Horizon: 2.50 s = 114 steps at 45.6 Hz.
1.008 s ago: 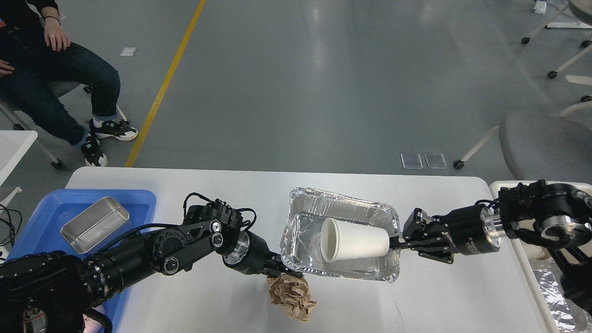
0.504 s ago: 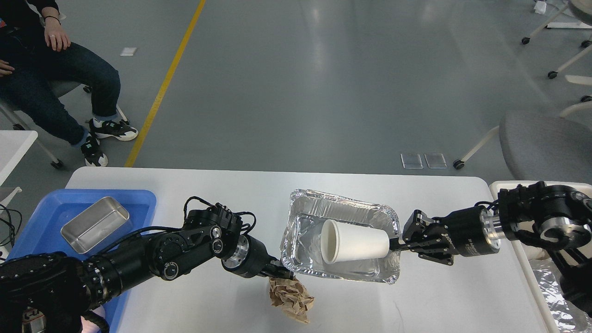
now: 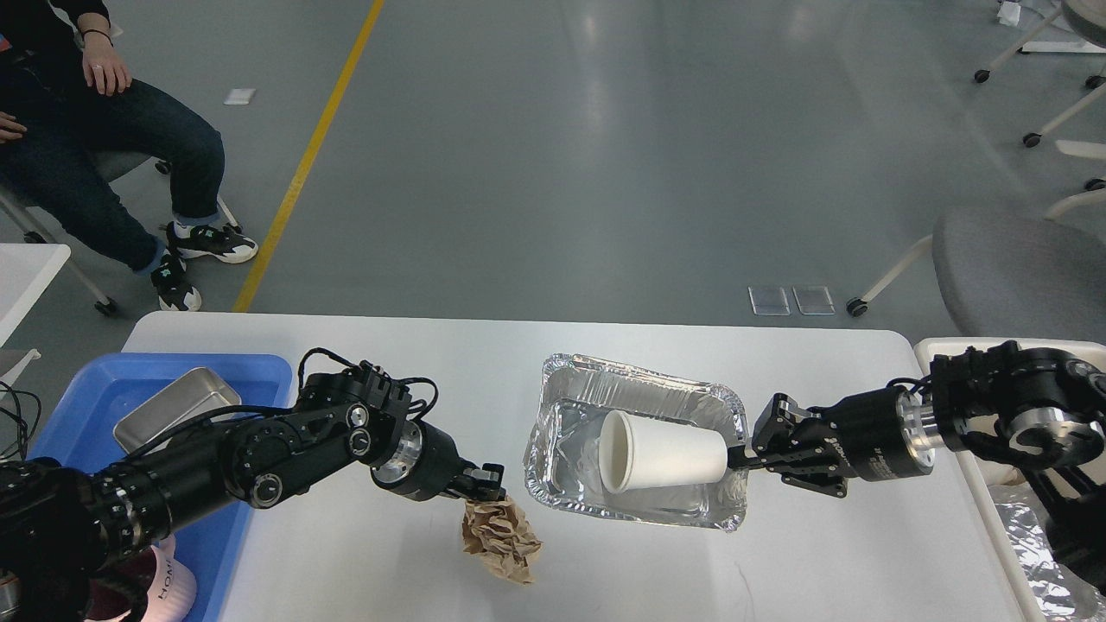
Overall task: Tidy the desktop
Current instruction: 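Grasp the crumpled brown paper with the left gripper, then lift the crumpled paper with the left gripper and carry it over the tray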
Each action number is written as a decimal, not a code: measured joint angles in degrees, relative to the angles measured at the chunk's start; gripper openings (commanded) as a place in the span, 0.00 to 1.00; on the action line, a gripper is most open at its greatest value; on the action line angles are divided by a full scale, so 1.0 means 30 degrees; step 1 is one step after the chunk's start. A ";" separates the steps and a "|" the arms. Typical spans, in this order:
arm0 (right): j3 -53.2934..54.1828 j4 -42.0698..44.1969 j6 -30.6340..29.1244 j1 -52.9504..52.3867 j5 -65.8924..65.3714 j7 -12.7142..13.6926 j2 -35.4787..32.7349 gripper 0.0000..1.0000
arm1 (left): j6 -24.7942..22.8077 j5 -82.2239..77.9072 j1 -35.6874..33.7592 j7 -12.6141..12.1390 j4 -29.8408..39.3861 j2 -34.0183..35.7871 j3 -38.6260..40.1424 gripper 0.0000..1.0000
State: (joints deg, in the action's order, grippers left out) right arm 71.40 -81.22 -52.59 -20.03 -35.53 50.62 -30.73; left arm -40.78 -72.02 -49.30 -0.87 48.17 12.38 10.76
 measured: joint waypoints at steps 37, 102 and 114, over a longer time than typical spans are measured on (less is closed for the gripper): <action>-0.0012 0.0068 0.0063 0.0171 -0.1051 0.0001 0.0283 0.00 | -0.4339 0.0403 -0.0853 0.1386 0.4058 1.1045 0.8217 0.00; -0.0034 -0.0025 0.0246 -0.0028 -0.1485 0.0089 0.1653 0.00 | -0.4527 0.1415 -1.0122 0.0500 0.0309 0.2654 0.5454 0.00; -0.0035 0.0031 0.0247 -0.0080 -0.1533 0.0089 0.1803 0.00 | -0.3723 0.1420 -1.0032 0.0491 -0.0641 -0.0271 0.4434 0.00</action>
State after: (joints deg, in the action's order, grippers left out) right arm 71.30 -81.12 -51.85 -20.27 -40.13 50.89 -25.32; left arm -51.95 -67.76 -79.40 0.60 46.25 11.57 24.06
